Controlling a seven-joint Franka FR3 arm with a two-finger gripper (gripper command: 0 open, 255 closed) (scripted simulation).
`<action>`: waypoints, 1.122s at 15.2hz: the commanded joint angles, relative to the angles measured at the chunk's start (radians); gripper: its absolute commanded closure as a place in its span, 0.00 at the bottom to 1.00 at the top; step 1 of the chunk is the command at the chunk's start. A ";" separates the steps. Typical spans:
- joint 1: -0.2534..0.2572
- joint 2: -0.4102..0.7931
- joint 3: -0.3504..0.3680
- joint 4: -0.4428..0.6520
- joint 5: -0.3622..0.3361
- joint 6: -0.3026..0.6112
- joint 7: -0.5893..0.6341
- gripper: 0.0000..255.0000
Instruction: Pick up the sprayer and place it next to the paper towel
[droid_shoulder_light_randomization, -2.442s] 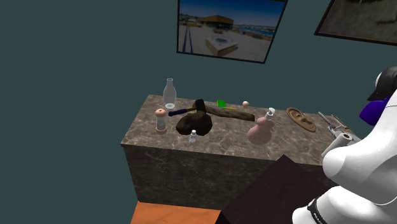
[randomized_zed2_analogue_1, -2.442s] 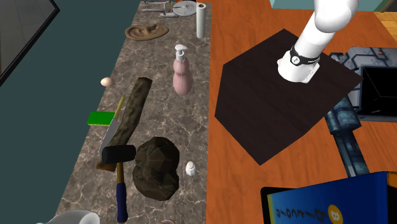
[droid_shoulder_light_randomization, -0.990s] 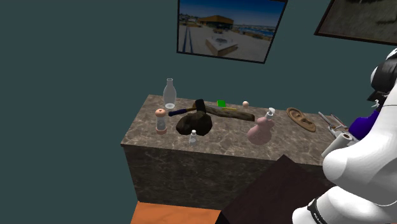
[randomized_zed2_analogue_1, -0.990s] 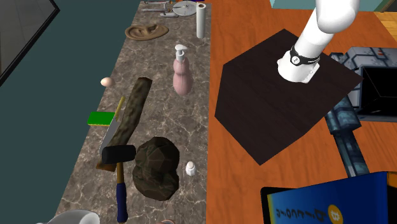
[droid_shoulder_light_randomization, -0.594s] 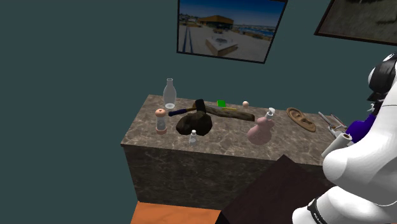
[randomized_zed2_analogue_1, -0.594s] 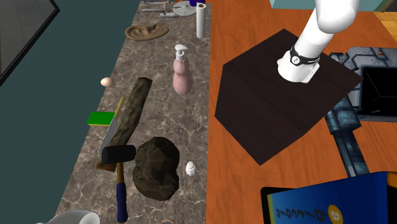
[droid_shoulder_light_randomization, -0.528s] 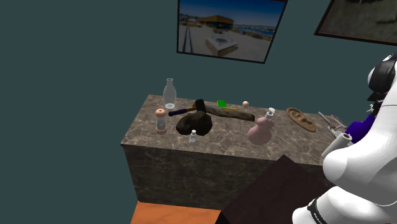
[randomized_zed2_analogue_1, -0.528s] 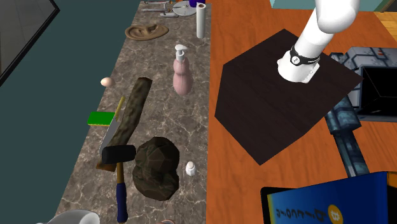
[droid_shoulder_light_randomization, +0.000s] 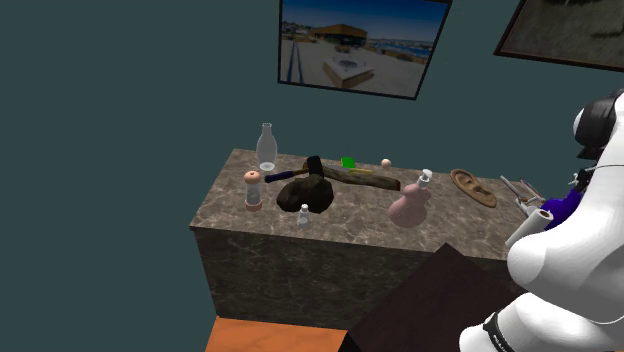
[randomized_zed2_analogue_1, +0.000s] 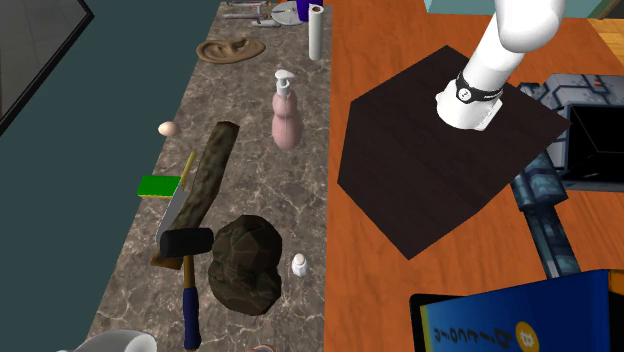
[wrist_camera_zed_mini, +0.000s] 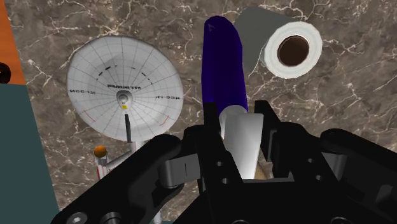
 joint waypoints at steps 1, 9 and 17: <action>-0.001 0.011 0.004 -0.011 0.007 0.022 -0.004 1.00; -0.006 0.056 0.023 -0.047 0.032 0.099 -0.021 1.00; -0.017 0.111 0.044 -0.065 0.059 0.169 -0.038 1.00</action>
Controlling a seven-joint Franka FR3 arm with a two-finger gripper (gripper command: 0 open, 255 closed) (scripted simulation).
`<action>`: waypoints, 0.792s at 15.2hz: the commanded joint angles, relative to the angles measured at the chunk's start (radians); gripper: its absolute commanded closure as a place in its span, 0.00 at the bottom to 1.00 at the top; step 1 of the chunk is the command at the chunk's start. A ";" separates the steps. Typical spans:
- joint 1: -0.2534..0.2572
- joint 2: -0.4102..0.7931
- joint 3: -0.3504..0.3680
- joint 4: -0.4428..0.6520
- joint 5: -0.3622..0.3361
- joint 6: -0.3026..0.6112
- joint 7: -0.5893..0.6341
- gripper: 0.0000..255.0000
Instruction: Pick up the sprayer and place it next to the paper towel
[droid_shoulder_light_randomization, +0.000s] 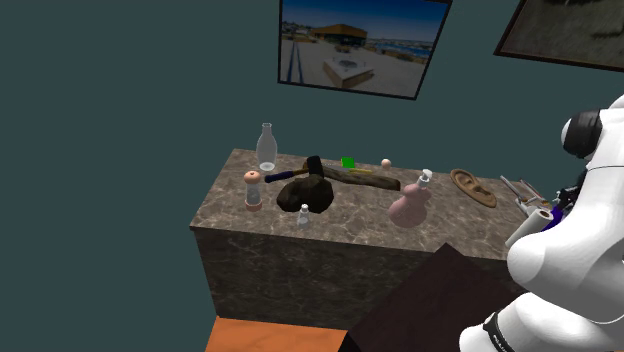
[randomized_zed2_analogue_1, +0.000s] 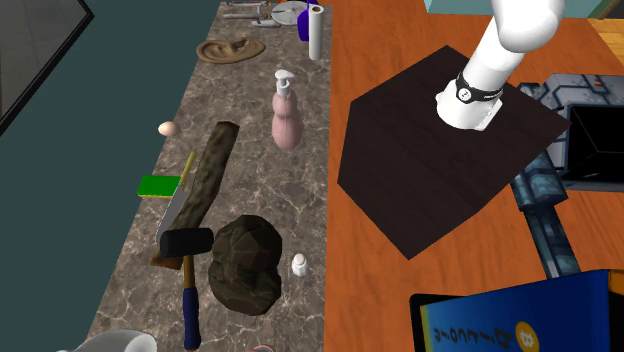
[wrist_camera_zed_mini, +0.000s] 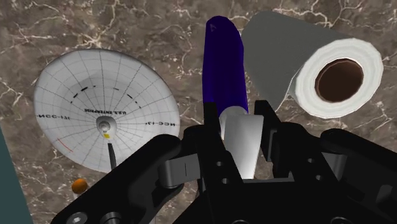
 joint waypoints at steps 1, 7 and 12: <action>-0.003 0.014 0.006 -0.002 0.007 0.016 -0.004 1.00; -0.006 0.028 0.011 -0.003 0.013 0.031 -0.008 1.00; -0.006 0.028 0.011 -0.003 0.013 0.031 -0.008 0.00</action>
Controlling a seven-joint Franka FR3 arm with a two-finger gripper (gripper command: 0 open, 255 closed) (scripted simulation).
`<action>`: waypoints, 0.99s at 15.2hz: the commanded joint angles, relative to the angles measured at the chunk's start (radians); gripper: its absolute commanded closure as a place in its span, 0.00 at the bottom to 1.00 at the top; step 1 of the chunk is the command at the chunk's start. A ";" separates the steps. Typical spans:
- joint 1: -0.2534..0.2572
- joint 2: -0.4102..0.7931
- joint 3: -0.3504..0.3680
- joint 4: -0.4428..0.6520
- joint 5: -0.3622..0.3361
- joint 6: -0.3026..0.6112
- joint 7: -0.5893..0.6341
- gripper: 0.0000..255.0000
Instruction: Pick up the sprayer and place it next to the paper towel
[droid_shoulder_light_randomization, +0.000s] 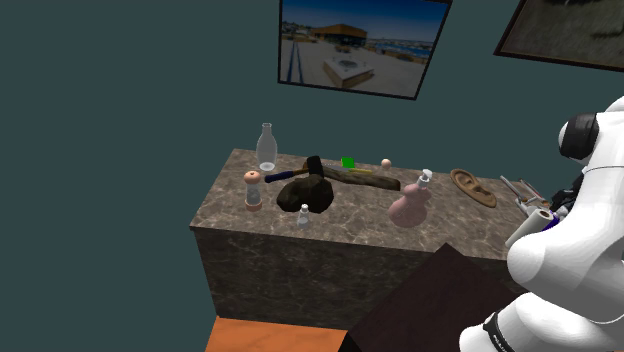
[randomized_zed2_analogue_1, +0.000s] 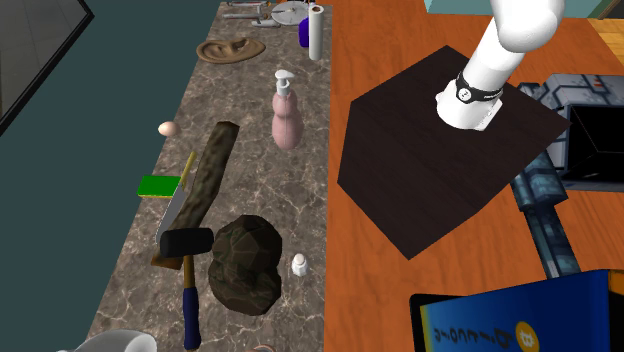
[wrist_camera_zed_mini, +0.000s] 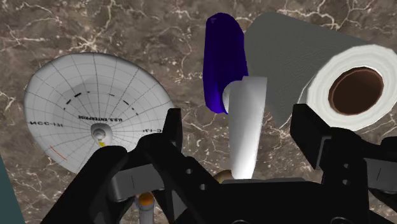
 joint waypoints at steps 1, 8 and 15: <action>0.000 0.000 0.000 0.000 0.000 0.000 0.000 0.00; 0.014 -0.072 -0.028 0.009 -0.032 -0.078 0.017 0.00; 0.014 -0.072 -0.028 0.009 -0.033 -0.078 0.017 0.00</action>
